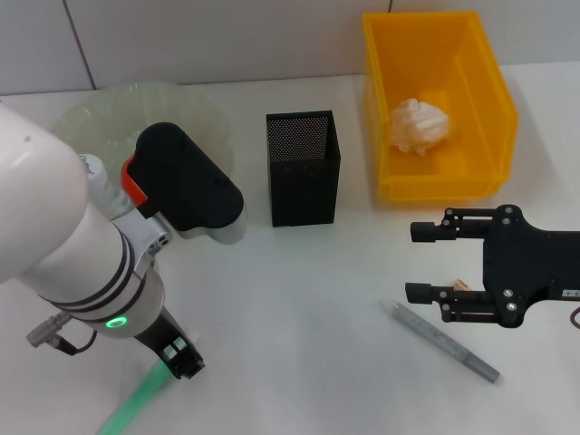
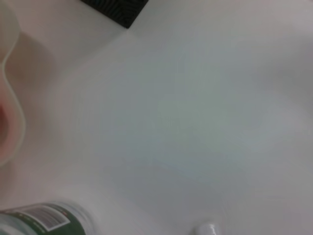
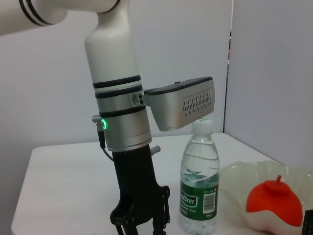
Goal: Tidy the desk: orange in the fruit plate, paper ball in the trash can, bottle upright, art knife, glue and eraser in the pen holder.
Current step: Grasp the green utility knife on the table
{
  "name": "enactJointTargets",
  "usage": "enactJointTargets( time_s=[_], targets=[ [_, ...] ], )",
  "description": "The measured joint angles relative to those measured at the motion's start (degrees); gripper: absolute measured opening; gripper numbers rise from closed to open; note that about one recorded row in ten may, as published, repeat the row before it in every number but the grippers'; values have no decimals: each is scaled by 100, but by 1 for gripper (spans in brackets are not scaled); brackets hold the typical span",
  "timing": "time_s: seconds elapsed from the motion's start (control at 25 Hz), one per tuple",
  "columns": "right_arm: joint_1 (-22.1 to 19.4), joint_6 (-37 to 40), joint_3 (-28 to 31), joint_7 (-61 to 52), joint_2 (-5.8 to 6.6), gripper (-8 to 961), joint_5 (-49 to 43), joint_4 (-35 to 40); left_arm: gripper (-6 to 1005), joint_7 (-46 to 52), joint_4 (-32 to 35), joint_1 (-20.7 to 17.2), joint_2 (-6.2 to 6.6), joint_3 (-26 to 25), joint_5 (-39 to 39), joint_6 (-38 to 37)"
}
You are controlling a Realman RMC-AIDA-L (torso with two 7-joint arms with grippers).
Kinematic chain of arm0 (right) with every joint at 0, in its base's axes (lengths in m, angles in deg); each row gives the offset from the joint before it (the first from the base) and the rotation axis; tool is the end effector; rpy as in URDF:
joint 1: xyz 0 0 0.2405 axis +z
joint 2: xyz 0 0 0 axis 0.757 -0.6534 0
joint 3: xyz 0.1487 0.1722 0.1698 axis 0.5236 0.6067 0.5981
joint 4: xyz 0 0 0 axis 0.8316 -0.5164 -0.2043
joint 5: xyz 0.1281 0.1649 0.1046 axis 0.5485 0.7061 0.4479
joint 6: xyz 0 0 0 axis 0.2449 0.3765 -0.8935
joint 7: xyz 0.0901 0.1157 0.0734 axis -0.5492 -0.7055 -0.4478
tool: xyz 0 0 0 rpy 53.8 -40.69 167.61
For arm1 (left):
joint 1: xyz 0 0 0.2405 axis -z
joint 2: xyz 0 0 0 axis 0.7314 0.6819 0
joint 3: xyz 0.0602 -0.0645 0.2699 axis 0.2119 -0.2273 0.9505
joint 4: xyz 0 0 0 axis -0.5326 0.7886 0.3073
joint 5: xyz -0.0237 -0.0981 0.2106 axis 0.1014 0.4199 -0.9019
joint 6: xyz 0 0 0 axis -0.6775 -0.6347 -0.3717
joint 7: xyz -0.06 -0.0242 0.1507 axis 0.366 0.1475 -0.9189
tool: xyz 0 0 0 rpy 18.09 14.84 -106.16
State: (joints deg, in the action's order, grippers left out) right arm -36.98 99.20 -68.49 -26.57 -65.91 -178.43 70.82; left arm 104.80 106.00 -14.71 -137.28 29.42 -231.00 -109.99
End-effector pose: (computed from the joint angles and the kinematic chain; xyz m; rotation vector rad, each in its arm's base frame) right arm 0.2866 0.2964 0.0148 -2.7493 0.1598 0.7293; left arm -0.1781 0.3317 -0.1061 -2.5811 -0.6780 0.8525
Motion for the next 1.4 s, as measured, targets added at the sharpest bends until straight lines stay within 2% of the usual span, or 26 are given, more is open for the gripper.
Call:
enactJointTargets(
  time_s=[0.96,1.4],
  targets=[
    [0,-19,2,2,0,652,0,2,450,0,-209,156,0,-17,24,30],
    [31,-29,2,3,0,651,0,-8,403,0,-235,181,0,-26,23,52]
  ],
)
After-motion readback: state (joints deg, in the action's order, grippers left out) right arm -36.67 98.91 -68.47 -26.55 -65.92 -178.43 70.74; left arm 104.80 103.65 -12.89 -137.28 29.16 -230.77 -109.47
